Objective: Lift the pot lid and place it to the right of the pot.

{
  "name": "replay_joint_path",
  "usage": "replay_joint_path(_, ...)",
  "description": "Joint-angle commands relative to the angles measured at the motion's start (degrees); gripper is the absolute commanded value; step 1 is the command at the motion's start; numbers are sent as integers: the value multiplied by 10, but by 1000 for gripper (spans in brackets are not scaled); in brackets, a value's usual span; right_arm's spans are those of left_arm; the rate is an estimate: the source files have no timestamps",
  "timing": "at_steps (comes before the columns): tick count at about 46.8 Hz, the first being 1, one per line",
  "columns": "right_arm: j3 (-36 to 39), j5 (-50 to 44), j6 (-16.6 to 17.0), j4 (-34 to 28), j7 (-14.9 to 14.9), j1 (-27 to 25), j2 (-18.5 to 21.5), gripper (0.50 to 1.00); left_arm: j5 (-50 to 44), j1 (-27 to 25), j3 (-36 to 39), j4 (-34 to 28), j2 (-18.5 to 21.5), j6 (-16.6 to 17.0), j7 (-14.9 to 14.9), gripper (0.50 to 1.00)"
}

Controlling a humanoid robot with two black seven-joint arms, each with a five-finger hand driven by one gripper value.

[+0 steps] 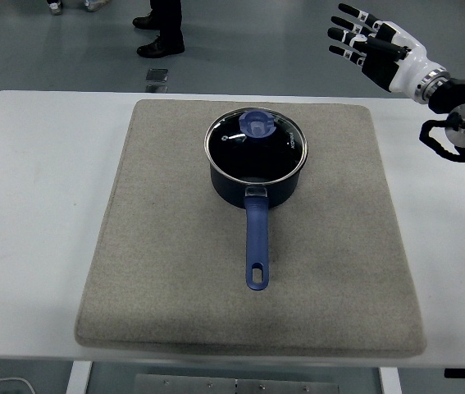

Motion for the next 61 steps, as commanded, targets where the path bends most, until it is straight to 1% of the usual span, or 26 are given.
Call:
replay_joint_path(1, 1, 3, 3, 0, 1, -1, 0, 913, -1, 1, 0, 0, 0, 0, 0, 1000)
replay_joint_path(5, 6, 4, 1, -1, 3, 0, 1, 913, 0, 0, 0, 0, 0, 0, 0, 1000)
replay_joint_path(11, 40, 2, -1, -1, 3, -1, 6, 913, -1, 0, 0, 0, 0, 0, 0, 1000)
replay_joint_path(27, 34, -15, 3, 0, 3, 4, 4, 913, 0, 0, 0, 0, 0, 0, 0, 1000)
replay_joint_path(32, 35, -52, 3, 0, 16, 7, 4, 913, 0, 0, 0, 0, 0, 0, 0, 1000)
replay_joint_path(34, 31, -74, 2, 0, 19, 16, 6, 913, 0, 0, 0, 0, 0, 0, 0, 1000)
replay_joint_path(43, 26, -167, -1, 7, 29, 39, 13, 913, 0, 0, 0, 0, 0, 0, 0, 1000)
replay_joint_path(50, -19, -207, -1, 33, 32, 63, 5, 913, 0, 1, 0, 0, 0, 0, 0, 1000)
replay_joint_path(61, -138, -234, 4, 49, 57, 124, -3, 913, 0, 0, 0, 0, 0, 0, 0, 1000)
